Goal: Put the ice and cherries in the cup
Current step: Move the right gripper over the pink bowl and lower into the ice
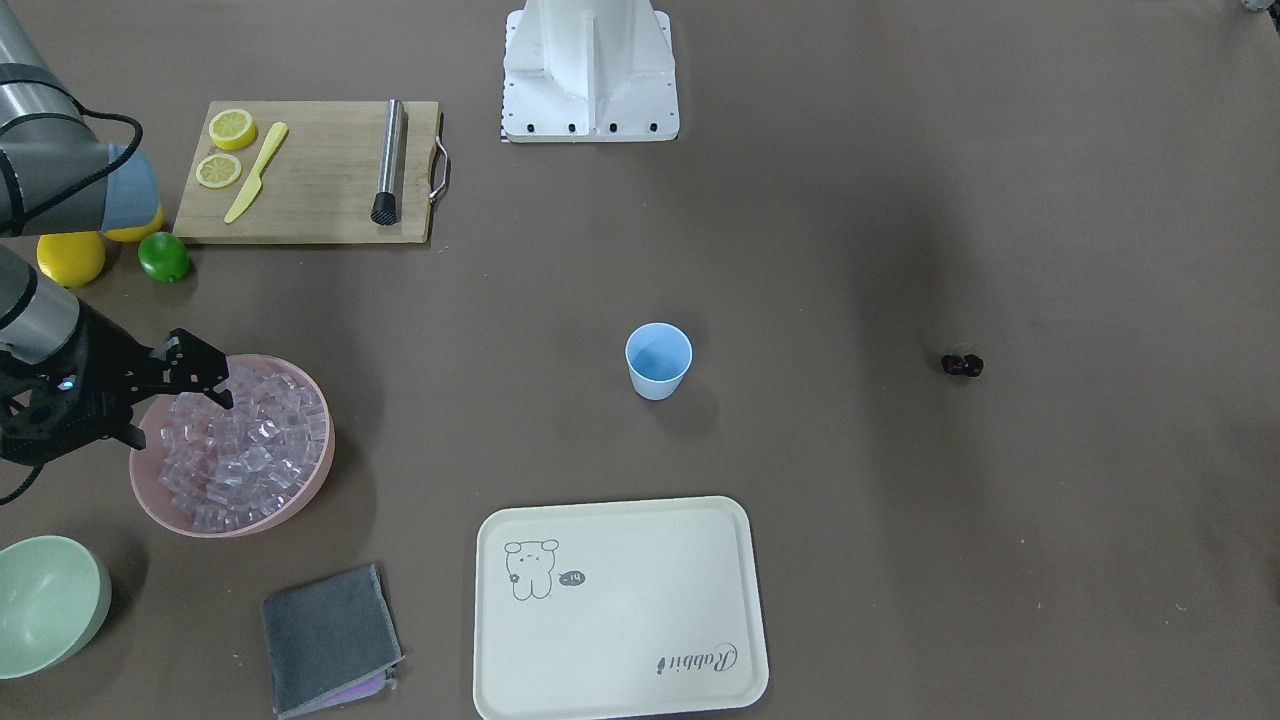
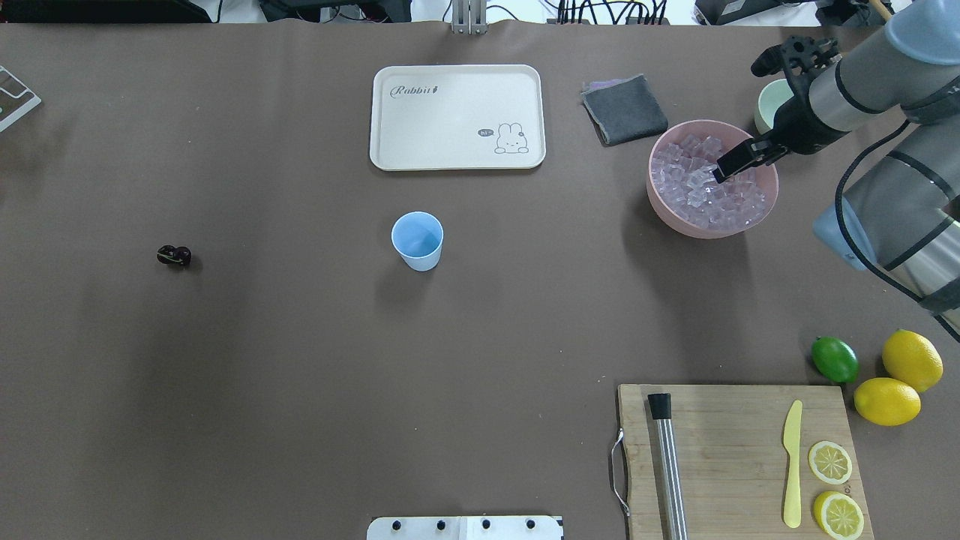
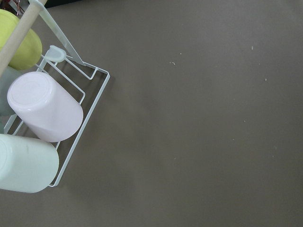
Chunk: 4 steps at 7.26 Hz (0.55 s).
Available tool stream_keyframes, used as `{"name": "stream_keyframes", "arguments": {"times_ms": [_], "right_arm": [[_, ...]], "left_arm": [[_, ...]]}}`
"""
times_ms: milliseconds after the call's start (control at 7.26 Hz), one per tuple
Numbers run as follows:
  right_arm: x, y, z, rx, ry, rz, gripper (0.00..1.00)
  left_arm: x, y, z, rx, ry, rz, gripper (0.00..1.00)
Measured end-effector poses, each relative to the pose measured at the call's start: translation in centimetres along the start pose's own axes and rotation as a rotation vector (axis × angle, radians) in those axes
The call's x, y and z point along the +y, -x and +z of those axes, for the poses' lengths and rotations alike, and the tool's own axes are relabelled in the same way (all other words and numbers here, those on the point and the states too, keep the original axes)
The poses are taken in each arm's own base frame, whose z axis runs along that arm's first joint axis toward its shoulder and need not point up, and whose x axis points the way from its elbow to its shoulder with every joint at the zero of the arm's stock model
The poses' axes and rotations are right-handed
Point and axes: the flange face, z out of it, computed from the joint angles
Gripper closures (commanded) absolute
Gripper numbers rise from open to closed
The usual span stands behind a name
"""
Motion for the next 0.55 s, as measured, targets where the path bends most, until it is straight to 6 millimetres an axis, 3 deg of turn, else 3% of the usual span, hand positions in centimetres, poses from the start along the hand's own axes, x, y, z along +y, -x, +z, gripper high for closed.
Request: {"name": "stream_keyframes", "arguments": {"times_ms": [551], "right_arm": [[-1.2, 3.5, 4.0, 0.072, -0.013, -0.004, 0.02]], "left_arm": [[-0.3, 0.0, 0.1, 0.0, 0.002, -0.001, 0.02]]}}
